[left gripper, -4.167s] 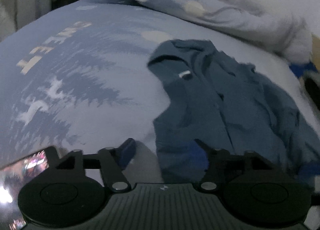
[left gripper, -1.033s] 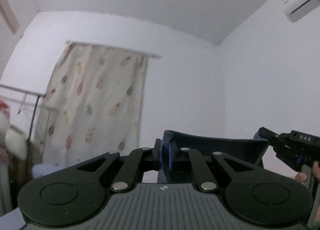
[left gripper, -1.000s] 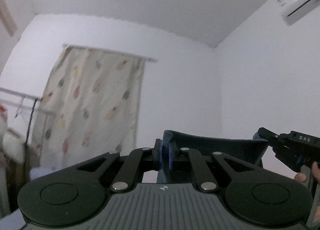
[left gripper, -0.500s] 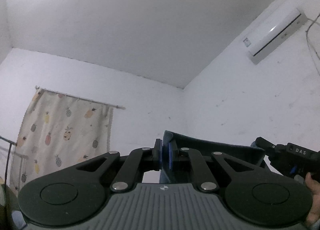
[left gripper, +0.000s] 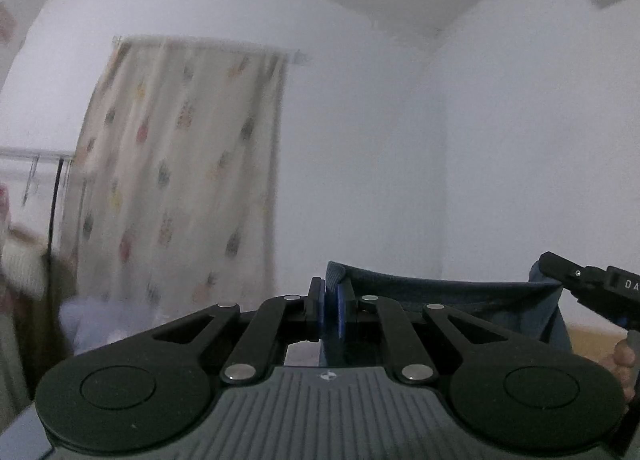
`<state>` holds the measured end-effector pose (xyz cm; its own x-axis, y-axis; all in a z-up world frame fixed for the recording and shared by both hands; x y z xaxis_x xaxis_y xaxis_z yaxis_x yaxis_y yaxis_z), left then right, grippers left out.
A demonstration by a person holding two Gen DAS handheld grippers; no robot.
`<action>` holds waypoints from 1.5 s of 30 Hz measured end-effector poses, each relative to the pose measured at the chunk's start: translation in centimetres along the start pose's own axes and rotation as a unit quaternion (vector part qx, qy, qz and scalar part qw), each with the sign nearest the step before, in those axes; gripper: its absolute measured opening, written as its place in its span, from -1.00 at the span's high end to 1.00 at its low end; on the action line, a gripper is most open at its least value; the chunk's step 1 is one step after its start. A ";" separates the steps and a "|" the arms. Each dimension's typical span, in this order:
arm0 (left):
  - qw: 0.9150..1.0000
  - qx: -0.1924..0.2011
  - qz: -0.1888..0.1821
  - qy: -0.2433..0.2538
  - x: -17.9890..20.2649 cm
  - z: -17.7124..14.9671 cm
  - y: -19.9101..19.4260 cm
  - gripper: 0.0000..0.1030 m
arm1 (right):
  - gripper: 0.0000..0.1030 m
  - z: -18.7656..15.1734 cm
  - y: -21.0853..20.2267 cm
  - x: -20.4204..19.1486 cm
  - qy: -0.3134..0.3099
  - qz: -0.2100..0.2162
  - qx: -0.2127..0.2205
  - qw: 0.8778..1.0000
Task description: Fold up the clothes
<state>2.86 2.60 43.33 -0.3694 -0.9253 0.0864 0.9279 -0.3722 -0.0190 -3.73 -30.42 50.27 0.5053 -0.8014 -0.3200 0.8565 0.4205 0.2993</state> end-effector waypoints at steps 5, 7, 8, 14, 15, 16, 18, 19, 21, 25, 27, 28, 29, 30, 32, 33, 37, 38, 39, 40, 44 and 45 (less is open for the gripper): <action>0.997 -0.065 0.023 -0.025 -3.4 -6.4 10.1 0.81 | 0.88 -6.8 6.5 6.8 0.017 -0.059 -0.074 0.995; 0.996 -0.082 0.033 -0.030 -4.4 -8.3 14.4 0.81 | 0.88 -9.0 9.2 9.9 0.020 -0.078 -0.096 0.992; 0.995 -0.089 0.038 -0.033 -4.9 -9.0 16.7 0.81 | 0.88 -10.2 10.6 11.2 0.020 -0.088 -0.108 0.990; 0.988 -0.124 0.071 -0.053 -7.9 -11.7 29.7 0.81 | 0.88 -17.7 17.1 16.9 0.018 -0.125 -0.162 0.979; 0.988 -0.124 0.075 -0.054 -8.3 -12.0 31.7 0.81 | 0.88 -18.4 18.7 17.8 0.020 -0.129 -0.164 0.978; 0.988 -0.120 0.078 -0.057 -8.6 -11.3 33.2 0.81 | 0.88 -18.8 19.4 18.5 0.020 -0.133 -0.164 0.977; 0.988 -0.115 0.084 -0.060 -9.2 -11.1 36.1 0.81 | 0.88 -19.5 20.2 18.2 0.014 -0.136 -0.163 0.977; 0.988 -0.111 0.088 -0.057 -9.2 -11.2 36.7 0.81 | 0.88 -19.9 21.1 18.6 0.008 -0.137 -0.163 0.977; 0.988 -0.105 0.098 -0.054 -9.1 -11.2 36.6 0.81 | 0.88 -20.5 23.6 19.3 -0.004 -0.141 -0.163 0.976; 0.985 -0.123 0.110 -0.049 -7.7 -13.9 36.3 0.82 | 0.88 -23.1 28.0 22.3 -0.008 -0.158 -0.179 0.971; 0.979 -0.159 0.116 -0.047 -8.5 -17.7 38.4 0.82 | 0.88 -27.2 30.1 25.0 -0.008 -0.171 -0.214 0.962; 0.976 -0.179 0.119 -0.048 -8.9 -19.8 39.7 0.82 | 0.88 -29.6 30.9 26.3 -0.009 -0.176 -0.237 0.955; 0.972 -0.197 0.121 -0.047 -9.4 -22.1 40.7 0.82 | 0.88 -32.1 31.5 27.5 -0.011 -0.182 -0.257 0.949; 0.968 -0.213 0.125 -0.048 -9.9 -24.5 41.4 0.82 | 0.88 -34.5 32.0 28.5 -0.008 -0.186 -0.276 0.943; 0.960 -0.243 0.132 -0.050 -10.8 -28.9 42.7 0.82 | 0.88 -39.3 32.7 30.7 -0.002 -0.197 -0.309 0.930; 0.956 -0.257 0.133 -0.051 -11.3 -30.8 43.3 0.82 | 0.88 -41.4 32.9 31.7 0.001 -0.203 -0.324 0.924; 0.944 -0.297 0.134 -0.049 -13.4 -36.9 45.3 0.82 | 0.88 -47.7 33.7 34.1 -0.001 -0.213 -0.368 0.905; 0.942 -0.304 0.135 -0.047 -13.9 -38.0 45.7 0.82 | 0.88 -48.7 33.9 34.5 0.000 -0.212 -0.374 0.903; 0.941 -0.305 0.137 -0.048 -14.5 -38.8 46.1 0.82 | 0.88 -49.8 34.3 35.0 0.002 -0.211 -0.379 0.901; 0.942 -0.303 0.139 -0.051 -15.0 -39.4 46.4 0.82 | 0.88 -50.8 34.8 35.4 -0.002 -0.215 -0.383 0.899; 0.946 -0.290 0.137 -0.051 -16.4 -41.4 47.5 0.82 | 0.87 -53.5 36.3 37.2 -0.008 -0.225 -0.388 0.894; 0.946 -0.292 0.134 -0.050 -16.4 -42.0 47.8 0.81 | 0.87 -54.1 36.6 37.6 -0.011 -0.227 -0.391 0.892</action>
<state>51.22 -3.06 -0.78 -0.0907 -0.9915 0.0929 0.7915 -0.1284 -0.5975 52.31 -22.14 0.51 0.0935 -0.9689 -0.2289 0.7886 0.2124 -0.5771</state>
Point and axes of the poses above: each gripper's, at about its wrist camera, not at the fingertips, and y roughly the way its jaws point, x to its right, z to its top, the point moved 7 cm from there along y, roughly the way its jaws point, and after that the axes turned 1 degree about -z, right-handed, at the moved point
